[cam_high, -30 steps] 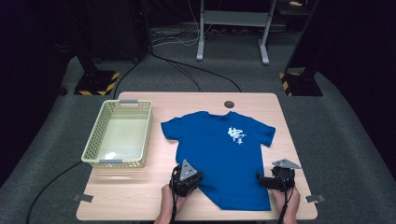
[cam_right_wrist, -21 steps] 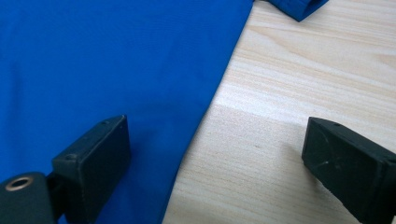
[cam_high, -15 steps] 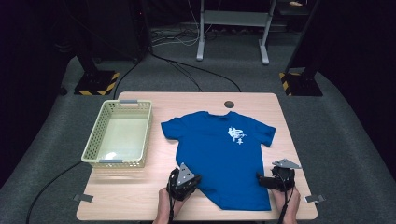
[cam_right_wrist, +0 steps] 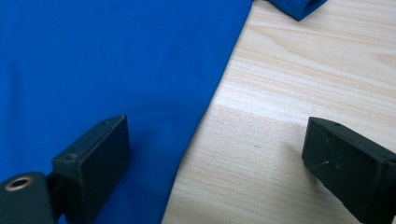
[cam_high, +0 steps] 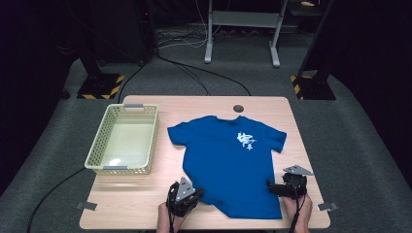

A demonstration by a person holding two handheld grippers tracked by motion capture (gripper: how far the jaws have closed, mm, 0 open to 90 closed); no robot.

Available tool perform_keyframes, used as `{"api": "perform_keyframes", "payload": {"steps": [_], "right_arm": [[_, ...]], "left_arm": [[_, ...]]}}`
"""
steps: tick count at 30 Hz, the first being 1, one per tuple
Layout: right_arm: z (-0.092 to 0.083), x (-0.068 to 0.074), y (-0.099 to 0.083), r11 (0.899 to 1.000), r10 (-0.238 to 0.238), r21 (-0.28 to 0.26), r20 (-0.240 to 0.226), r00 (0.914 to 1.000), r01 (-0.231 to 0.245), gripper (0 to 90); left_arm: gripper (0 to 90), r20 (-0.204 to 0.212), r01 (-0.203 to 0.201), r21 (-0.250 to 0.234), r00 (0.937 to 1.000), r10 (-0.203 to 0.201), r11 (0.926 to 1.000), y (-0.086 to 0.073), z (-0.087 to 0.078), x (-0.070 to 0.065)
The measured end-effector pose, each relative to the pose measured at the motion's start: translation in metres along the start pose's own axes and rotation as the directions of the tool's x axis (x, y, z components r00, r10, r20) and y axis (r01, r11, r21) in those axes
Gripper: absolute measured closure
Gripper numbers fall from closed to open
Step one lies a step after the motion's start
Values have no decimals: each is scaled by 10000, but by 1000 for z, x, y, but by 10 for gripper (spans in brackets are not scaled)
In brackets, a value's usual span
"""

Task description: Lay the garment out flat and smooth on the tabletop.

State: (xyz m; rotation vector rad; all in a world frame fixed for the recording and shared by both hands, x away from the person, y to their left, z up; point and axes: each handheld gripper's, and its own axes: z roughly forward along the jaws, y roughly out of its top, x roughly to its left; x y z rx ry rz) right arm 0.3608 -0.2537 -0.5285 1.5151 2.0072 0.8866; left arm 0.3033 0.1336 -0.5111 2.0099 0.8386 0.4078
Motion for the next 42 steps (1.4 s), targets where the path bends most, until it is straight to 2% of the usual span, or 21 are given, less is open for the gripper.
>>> {"api": "perform_keyframes", "payload": {"steps": [7, 26, 37, 42], "right_arm": [[0, 0, 0, 10000, 3, 4, 7, 10000, -3, 68], [0, 0, 0, 10000, -6, -11, -2, 10000, 6, 69], [0, 0, 0, 10000, -7, -12, -3, 10000, 7, 69], [0, 0, 0, 10000, -3, -11, -2, 10000, 3, 69]], "left_arm": [[844, -42, 230, 10, 9997, -230, 9997, -8, -3, 5], [844, -39, -113, 35, 9999, 113, 9999, -10, -14, -1], [840, -35, -40, 232, 10000, 40, 9997, -25, -21, -1], [832, -32, -66, 347, 10000, 67, 9994, -30, -30, -1]]}}
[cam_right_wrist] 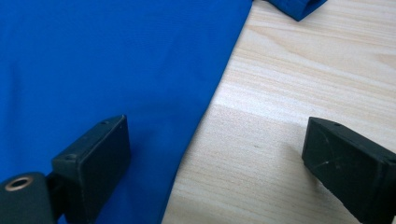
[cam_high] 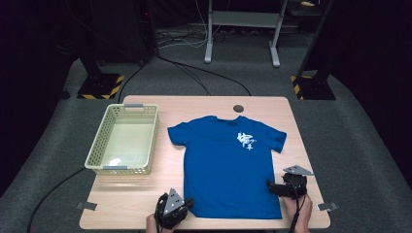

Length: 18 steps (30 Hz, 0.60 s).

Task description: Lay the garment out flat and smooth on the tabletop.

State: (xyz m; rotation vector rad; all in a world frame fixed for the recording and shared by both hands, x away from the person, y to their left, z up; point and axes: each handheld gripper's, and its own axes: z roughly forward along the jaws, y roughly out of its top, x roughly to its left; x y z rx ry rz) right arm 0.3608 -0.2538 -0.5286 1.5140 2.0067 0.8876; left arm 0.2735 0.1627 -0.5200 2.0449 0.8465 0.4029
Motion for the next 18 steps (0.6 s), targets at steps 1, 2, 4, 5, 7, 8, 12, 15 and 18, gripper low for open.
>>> {"api": "perform_keyframes", "payload": {"steps": [1, 2, 4, 5, 7, 8, 12, 15, 18], "right_arm": [[0, 0, 0, 10000, -3, -1, -2, 10000, 3, 69], [0, 0, 0, 10000, -2, -6, -3, 10000, 2, 69], [0, 0, 0, 10000, -1, -5, -4, 10000, 1, 69], [0, 0, 0, 10000, -1, -4, -8, 10000, 1, 69], [0, 0, 0, 10000, -7, 3, -13, 10000, 7, 69], [0, 0, 0, 10000, -5, 8, -14, 10000, 5, 67], [0, -1, 1, 10000, -19, 61, -12, 10000, 19, 55], [1, -1, 1, 10000, -25, 77, -10, 10000, 25, 51], [0, -2, 1, 10000, -7, 88, 5, 10000, 7, 51]], "left_arm": [[826, 15, -22, 5, 10000, 22, 10000, -1, -3, 1], [815, 7, 17, 28, 10000, -17, 10000, -2, -5, 1], [781, -19, 77, 6, 10000, -77, 10000, -4, -12, 2], [752, -60, 84, 8, 9999, -84, 10000, -4, -17, 3], [674, -169, 232, -98, 9996, -234, 9997, -3, -25, 4], [624, -228, 313, -185, 9992, -317, 9993, -1, -29, 5], [475, -235, 440, -567, 9987, -454, 9974, 13, -31, 11], [401, -130, 389, -306, 9991, -394, 9988, 19, -13, 17], [359, -108, 269, 275, 9996, -266, 9993, 17, 7, 19]]}}
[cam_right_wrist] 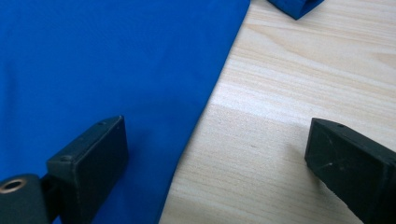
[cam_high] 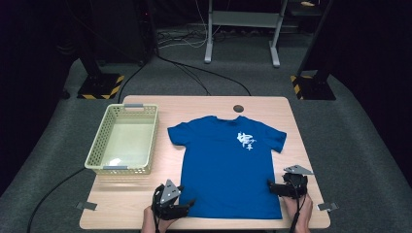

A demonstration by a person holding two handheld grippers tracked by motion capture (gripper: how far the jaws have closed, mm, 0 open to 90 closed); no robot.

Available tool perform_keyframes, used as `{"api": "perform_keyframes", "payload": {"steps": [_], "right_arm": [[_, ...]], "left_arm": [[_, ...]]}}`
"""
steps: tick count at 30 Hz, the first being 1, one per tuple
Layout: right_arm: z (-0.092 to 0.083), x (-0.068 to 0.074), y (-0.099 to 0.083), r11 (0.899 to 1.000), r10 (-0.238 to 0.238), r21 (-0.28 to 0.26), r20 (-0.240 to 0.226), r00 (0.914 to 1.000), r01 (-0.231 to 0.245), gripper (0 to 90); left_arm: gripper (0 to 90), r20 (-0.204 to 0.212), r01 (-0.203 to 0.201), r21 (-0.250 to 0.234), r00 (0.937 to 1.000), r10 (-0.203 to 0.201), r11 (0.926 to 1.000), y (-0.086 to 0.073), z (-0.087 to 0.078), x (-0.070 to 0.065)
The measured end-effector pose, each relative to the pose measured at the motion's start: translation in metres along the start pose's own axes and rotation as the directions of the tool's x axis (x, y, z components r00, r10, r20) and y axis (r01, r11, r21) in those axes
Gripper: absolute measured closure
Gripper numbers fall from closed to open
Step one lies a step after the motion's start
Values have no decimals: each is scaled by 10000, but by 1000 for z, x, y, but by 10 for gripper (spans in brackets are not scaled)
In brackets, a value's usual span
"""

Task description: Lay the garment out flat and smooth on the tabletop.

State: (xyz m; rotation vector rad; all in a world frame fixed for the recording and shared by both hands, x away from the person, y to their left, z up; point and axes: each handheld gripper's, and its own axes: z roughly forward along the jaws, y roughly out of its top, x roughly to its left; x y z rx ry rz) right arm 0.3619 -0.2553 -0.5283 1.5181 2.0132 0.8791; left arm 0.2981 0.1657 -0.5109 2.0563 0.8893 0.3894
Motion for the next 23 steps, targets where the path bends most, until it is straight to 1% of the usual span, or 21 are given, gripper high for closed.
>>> {"api": "perform_keyframes", "payload": {"steps": [2, 6, 7, 9, 11, 12, 14, 16, 18, 20, 21, 22, 23], "right_arm": [[-1, 0, 0, 10000, 21, 5, 8, 10000, -21, 52], [-3, -2, -3, 10000, -9, -1, 6, 10000, 9, 53], [-4, -2, -4, 10000, 4, -1, 12, 10000, -4, 53], [-5, -3, -5, 10000, 8, 3, 14, 10000, -8, 52], [-7, -4, -7, 10000, -5, 3, -48, 10000, 5, 33], [-8, -6, -7, 10000, 50, -37, -121, 9999, -51, 18], [-13, -11, -9, 9990, 303, -325, -408, 9987, -316, 19], [-14, -17, -11, 9986, 424, -305, -354, 9985, -435, 18], [-15, -21, -13, 9987, 427, -278, -323, 9986, -437, 20], [-15, -23, -12, 9988, 427, -228, -320, 9986, -435, 20], [-14, -23, -12, 9990, 411, -183, -363, 9985, -418, 20], [-13, -23, -12, 9992, 367, -125, -347, 9987, -371, 20], [-13, -22, -11, 9994, 320, -92, -315, 9990, -323, 20]], "left_arm": [[339, -42, -45, 313, 10000, 47, 9995, -5, 7, 1], [320, -211, 4, 557, 9998, 7, 9984, -16, 8, 3], [307, -226, 90, 558, 9997, -78, 9984, -17, 8, 3], [292, -209, 67, 480, 9998, -57, 9988, -18, 6, 3], [249, -162, 168, 477, 9997, -160, 9987, -18, 6, 6], [222, -211, 251, 372, 9995, -244, 9990, -18, 5, 7], [192, -360, 447, 207, 9984, -440, 9988, -15, 1, 14], [147, -557, 689, 361, 9962, -668, 9970, -13, 1, 24], [140, -871, 954, 410, 9920, -916, 9946, -12, 1, 33], [109, -1008, 1206, 687, 9884, -1134, 9903, -13, 4, 41], [94, -989, 1307, 782, 9875, -1228, 9883, -14, 5, 44], [77, -981, 1437, 799, 9859, -1357, 9864, -15, 6, 46], [64, -1063, 1500, 638, 9840, -1427, 9866, -17, 6, 46]]}}
